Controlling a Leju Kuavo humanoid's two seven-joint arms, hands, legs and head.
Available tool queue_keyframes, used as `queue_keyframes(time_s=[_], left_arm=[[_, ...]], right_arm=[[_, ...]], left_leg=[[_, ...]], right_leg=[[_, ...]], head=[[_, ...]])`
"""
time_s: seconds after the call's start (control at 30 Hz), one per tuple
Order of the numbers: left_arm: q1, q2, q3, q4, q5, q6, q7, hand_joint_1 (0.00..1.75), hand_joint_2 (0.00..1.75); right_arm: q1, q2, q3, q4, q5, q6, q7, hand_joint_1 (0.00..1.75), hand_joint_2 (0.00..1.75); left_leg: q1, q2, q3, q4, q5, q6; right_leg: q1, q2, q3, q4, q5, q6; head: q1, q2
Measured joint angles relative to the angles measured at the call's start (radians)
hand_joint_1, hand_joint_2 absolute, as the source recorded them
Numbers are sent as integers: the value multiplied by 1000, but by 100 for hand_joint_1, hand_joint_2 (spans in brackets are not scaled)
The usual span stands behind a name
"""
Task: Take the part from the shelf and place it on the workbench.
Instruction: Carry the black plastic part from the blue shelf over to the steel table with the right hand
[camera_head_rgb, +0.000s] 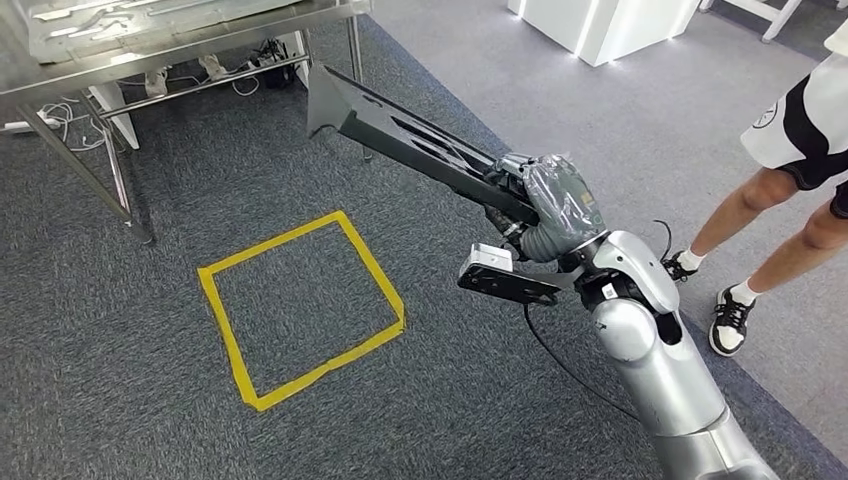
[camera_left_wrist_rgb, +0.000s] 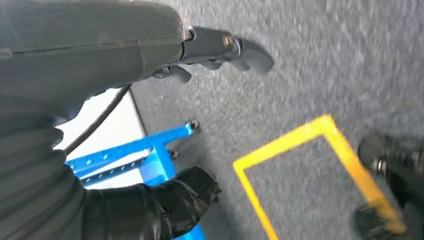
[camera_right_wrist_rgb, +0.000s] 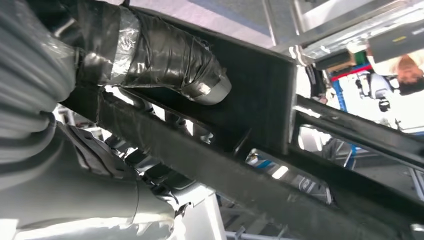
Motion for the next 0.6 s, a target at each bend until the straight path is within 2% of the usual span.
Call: queue_keyframes(time_s=[0.07,0.1,0.13,0.17,0.23,0.3,0.33,0.4,0.43,0.47,0.5,0.53,0.57,0.6], left_arm=[[2,-2,0,1,0,0,0,0,175],[2,-4,0,2,0,0,0,0,175],[1,-5,0,3,0,0,0,0,175],[0,-6,0,4,0,0,0,0,175],[-2,-5,0,4,0,0,-1,0,175],[-2,-3,0,4,0,0,0,0,175],[-2,-2,0,4,0,0,0,0,175],[-2,-2,0,5,0,0,0,0,175],[-2,-2,0,5,0,0,0,0,175],[-1,-2,0,5,0,0,-1,0,175],[0,-2,0,5,0,0,-1,0,175],[2,-2,0,5,0,0,0,0,175],[4,-2,0,5,0,0,0,0,175],[6,-2,0,5,0,0,0,0,175]], right_arm=[[0,0,0,1,0,0,0,175,175],[0,0,0,2,0,0,0,175,175],[-1,0,1,3,0,0,0,175,175],[-2,0,1,4,0,0,0,175,175],[-2,0,1,4,0,0,0,175,175],[-2,0,0,4,0,0,0,175,175],[-3,0,0,4,0,0,0,175,175],[-3,1,1,5,0,0,0,175,175],[-3,1,1,5,0,0,0,175,175],[-3,1,1,5,0,0,0,175,175],[-3,1,1,5,0,0,0,175,175],[-3,1,1,5,0,0,0,175,175],[-3,2,1,5,0,0,0,175,175],[-4,2,1,6,0,0,0,175,175]], left_leg=[[-1,-2,23,3,-21,-6],[-1,-3,29,3,-29,-11],[-1,-4,29,1,-37,-17],[-2,-5,32,3,-40,-23],[-3,-4,38,6,-40,-34],[-2,-1,29,52,-36,-43],[1,1,0,103,-44,-47],[5,6,-83,218,-90,-56],[7,7,-124,260,-116,-60],[9,8,-148,266,-128,-62],[9,9,-157,242,-116,-61],[9,9,-152,191,-81,-59],[9,9,-139,124,-19,-53],[5,10,-129,74,30,-47]], right_leg=[[7,0,23,-123,98,-9],[12,0,33,-174,133,-14],[17,0,39,-206,157,-19],[20,0,41,-220,161,-24],[18,2,58,-230,155,-34],[14,2,88,-241,144,-45],[13,1,103,-247,137,-49],[13,0,129,-252,119,-52],[14,0,141,-252,108,-53],[14,0,154,-252,97,-52],[15,1,169,-252,86,-52],[16,2,185,-252,74,-51],[16,2,198,-253,62,-50],[16,3,211,-254,51,-46]], head=[[0,0],[0,0],[0,0],[-1,0],[-2,0],[-2,0],[-1,0],[-2,0],[-2,0],[-2,0],[-2,0],[-2,0],[-1,0],[0,0]])
